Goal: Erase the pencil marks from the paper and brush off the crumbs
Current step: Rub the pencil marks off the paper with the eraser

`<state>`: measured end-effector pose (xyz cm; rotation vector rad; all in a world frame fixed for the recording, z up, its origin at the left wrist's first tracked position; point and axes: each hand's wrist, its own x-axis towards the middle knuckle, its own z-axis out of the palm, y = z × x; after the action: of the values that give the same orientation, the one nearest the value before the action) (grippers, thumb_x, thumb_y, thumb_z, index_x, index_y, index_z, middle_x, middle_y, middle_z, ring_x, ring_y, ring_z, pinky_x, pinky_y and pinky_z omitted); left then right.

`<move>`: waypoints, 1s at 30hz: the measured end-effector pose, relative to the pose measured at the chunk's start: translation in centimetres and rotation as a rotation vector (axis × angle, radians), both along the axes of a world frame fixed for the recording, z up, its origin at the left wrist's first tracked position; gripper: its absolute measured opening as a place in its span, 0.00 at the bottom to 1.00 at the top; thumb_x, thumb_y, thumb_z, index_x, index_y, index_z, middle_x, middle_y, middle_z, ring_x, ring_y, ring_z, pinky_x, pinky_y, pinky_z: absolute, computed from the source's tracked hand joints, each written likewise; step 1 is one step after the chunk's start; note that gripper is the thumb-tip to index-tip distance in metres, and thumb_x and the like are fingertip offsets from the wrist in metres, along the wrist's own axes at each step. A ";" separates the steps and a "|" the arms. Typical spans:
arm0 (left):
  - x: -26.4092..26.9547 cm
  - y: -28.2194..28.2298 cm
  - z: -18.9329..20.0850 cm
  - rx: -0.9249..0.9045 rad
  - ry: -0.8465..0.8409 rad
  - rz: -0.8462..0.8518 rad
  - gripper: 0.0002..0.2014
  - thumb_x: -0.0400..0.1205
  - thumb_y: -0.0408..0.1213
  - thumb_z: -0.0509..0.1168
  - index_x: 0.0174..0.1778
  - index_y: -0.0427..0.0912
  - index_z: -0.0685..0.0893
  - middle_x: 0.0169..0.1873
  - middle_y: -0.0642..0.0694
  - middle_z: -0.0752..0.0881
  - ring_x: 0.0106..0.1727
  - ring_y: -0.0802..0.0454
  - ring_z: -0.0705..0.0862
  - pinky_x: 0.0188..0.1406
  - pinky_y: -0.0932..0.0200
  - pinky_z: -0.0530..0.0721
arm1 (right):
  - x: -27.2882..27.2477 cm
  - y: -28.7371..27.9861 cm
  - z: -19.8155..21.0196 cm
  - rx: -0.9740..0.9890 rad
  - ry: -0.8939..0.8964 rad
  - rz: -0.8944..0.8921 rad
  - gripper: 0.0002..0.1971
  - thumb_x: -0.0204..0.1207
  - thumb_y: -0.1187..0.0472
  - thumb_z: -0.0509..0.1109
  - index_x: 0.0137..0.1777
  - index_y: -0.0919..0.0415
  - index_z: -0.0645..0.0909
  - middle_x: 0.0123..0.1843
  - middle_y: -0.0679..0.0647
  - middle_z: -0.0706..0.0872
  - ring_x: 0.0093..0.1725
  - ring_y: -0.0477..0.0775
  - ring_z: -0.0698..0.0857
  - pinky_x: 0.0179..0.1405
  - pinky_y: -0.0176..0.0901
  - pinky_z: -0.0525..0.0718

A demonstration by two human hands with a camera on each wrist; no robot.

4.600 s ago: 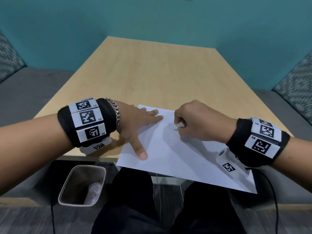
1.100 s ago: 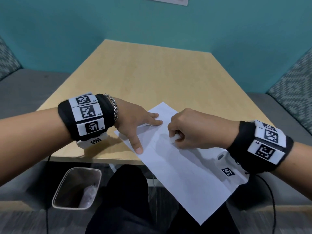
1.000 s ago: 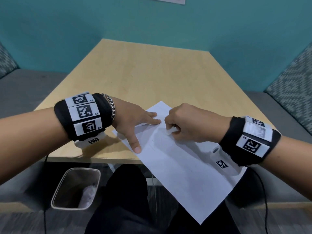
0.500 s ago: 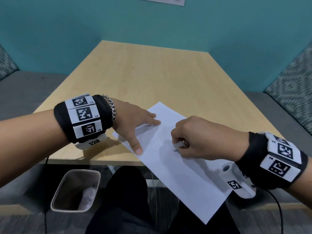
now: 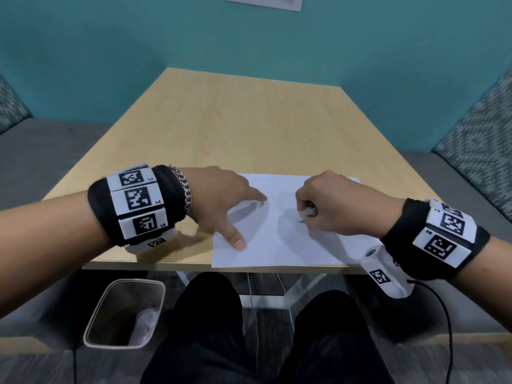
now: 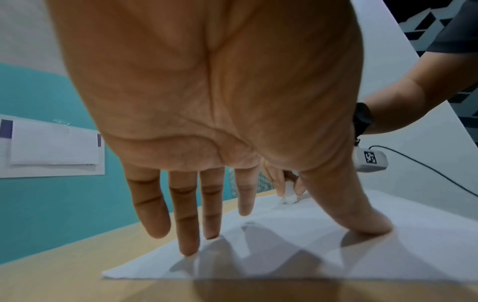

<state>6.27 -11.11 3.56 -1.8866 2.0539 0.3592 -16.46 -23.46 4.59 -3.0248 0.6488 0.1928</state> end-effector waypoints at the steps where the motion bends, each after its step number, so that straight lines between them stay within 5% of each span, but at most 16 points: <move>1: 0.1 0.0 -0.1 0.005 0.003 0.002 0.54 0.69 0.80 0.70 0.90 0.64 0.61 0.78 0.52 0.73 0.75 0.46 0.77 0.74 0.43 0.79 | 0.1 0.1 0.1 0.013 -0.013 0.003 0.03 0.74 0.60 0.70 0.39 0.53 0.83 0.39 0.48 0.86 0.44 0.54 0.83 0.27 0.38 0.69; 4: 0.5 0.2 -0.3 0.068 0.043 0.036 0.58 0.70 0.78 0.72 0.93 0.62 0.54 0.93 0.52 0.55 0.90 0.48 0.63 0.87 0.45 0.65 | 0.5 0.7 0.1 0.061 -0.059 0.011 0.03 0.74 0.58 0.73 0.44 0.54 0.88 0.39 0.47 0.88 0.43 0.51 0.85 0.29 0.33 0.74; 8: 0.2 -0.2 -0.1 0.160 0.019 0.097 0.61 0.70 0.79 0.71 0.92 0.66 0.44 0.94 0.54 0.43 0.89 0.46 0.64 0.87 0.44 0.65 | 1.5 0.9 -0.4 0.074 -0.071 -0.007 0.03 0.73 0.58 0.73 0.43 0.56 0.86 0.37 0.47 0.85 0.41 0.55 0.84 0.41 0.52 0.87; 13: -0.6 -0.8 0.6 0.205 -0.044 0.126 0.62 0.69 0.78 0.72 0.92 0.68 0.41 0.94 0.53 0.41 0.78 0.45 0.79 0.79 0.48 0.75 | 2.1 2.6 -1.2 0.033 -0.051 0.035 0.02 0.73 0.57 0.70 0.42 0.53 0.81 0.39 0.49 0.85 0.43 0.58 0.82 0.44 0.54 0.86; 30: -1.3 -1.0 1.2 0.258 -0.096 0.148 0.64 0.67 0.80 0.72 0.90 0.71 0.37 0.93 0.52 0.40 0.79 0.44 0.78 0.78 0.42 0.76 | 2.8 2.1 -0.7 0.012 -0.042 -0.008 0.02 0.75 0.59 0.70 0.44 0.51 0.82 0.43 0.51 0.85 0.46 0.59 0.84 0.46 0.53 0.86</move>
<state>4.98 -12.15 4.73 -1.8621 1.7195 0.5313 -13.62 -21.37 3.90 -3.0053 0.6531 0.1318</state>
